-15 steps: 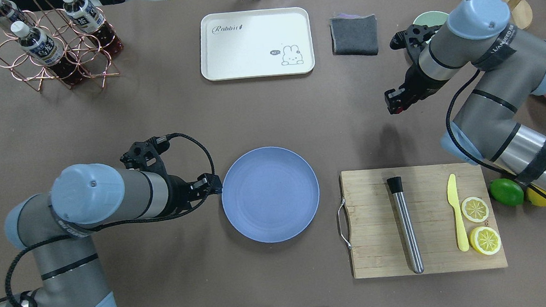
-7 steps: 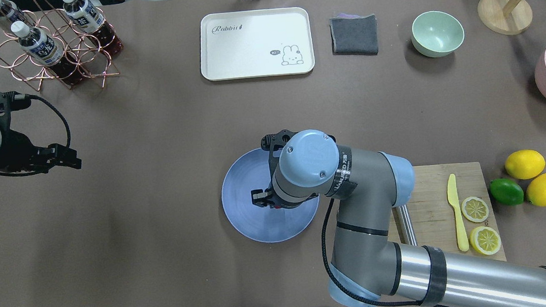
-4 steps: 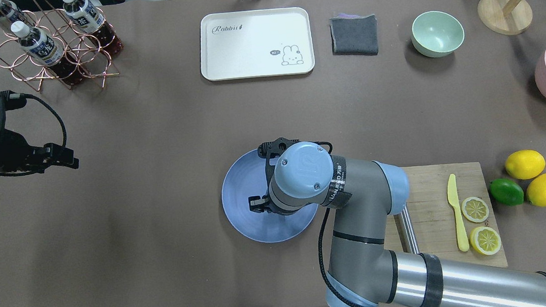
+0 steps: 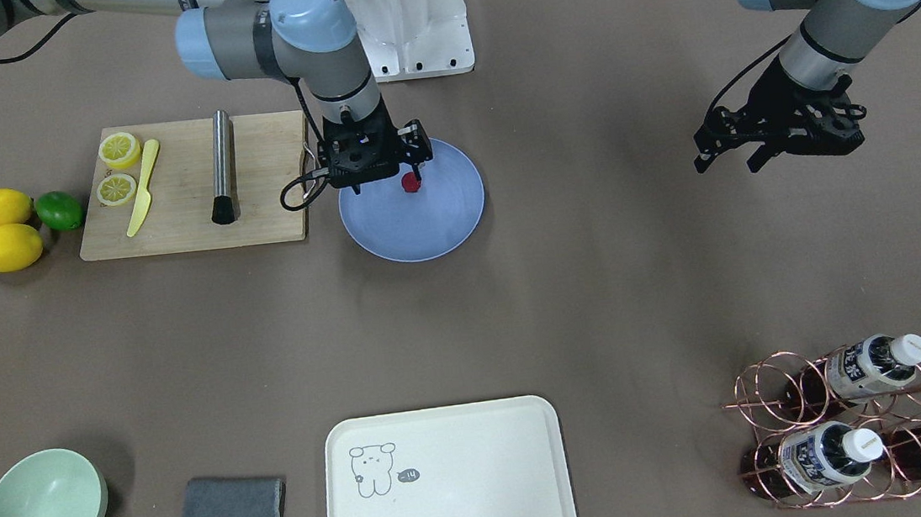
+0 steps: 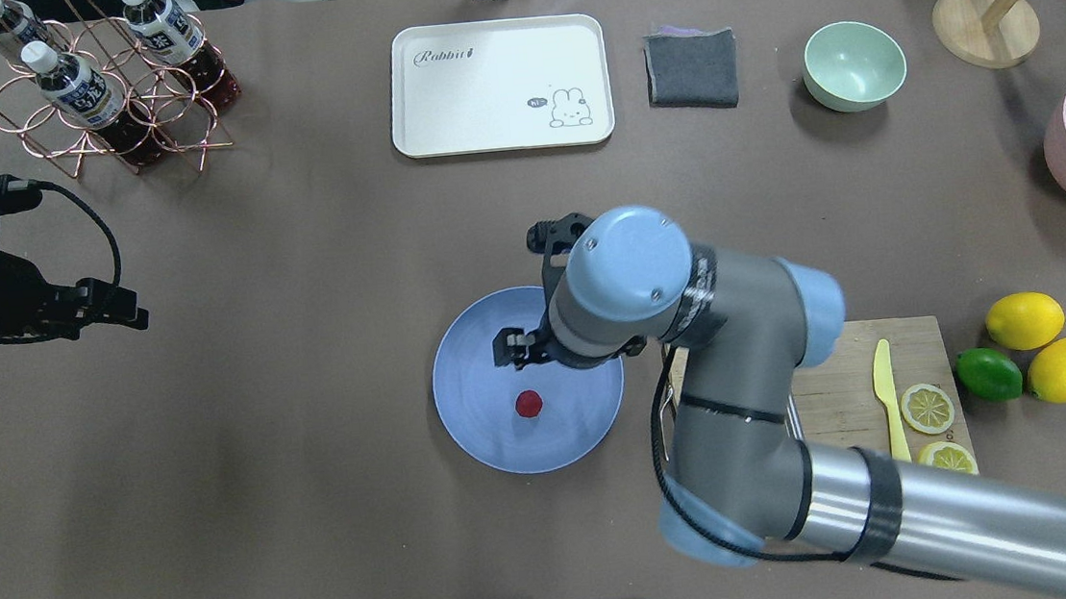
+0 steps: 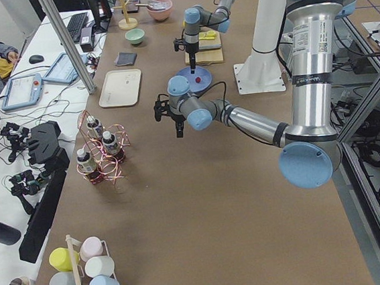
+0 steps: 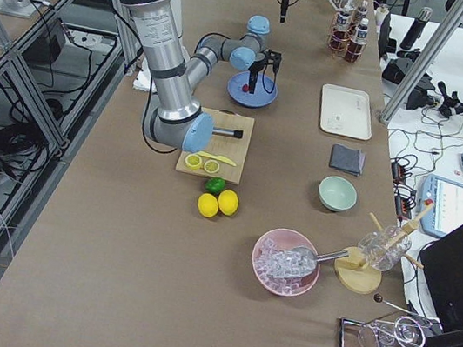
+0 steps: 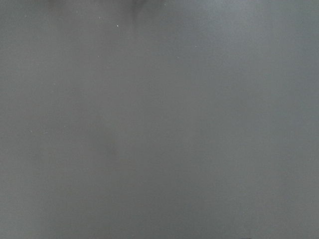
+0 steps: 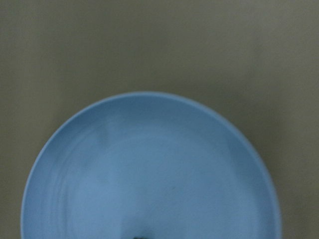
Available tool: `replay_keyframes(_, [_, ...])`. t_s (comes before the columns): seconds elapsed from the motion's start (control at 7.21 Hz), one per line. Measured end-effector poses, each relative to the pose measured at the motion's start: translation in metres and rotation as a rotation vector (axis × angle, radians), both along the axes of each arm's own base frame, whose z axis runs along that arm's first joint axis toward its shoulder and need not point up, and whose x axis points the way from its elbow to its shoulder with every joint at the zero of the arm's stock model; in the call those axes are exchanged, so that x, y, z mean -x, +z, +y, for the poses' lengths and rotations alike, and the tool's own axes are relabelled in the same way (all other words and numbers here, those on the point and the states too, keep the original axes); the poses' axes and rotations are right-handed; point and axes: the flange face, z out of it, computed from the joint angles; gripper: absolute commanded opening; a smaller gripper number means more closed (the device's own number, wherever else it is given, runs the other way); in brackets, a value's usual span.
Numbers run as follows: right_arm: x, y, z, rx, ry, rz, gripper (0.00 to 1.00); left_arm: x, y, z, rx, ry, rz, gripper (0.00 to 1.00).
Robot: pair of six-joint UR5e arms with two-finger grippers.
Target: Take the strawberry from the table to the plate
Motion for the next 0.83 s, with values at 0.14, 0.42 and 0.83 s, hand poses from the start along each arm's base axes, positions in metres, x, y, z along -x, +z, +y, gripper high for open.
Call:
replay_keyframes(0.14, [-0.073, 0.004, -0.035, -0.004, -0.007, 0.013, 1.00, 0.025, 0.000, 0.003, -0.003, -0.005, 0.014, 0.90])
replay_keyframes(0.42, [-0.235, 0.065, -0.086, -0.095, -0.104, 0.061, 1.00, 0.095, 0.034, 0.010, -0.063, 0.018, -0.009, 0.90])
replay_keyframes(0.83, [-0.462, 0.251, -0.130, -0.207, -0.245, 0.134, 1.00, 0.206, 0.107, 0.016, -0.164, 0.080, -0.088, 0.90])
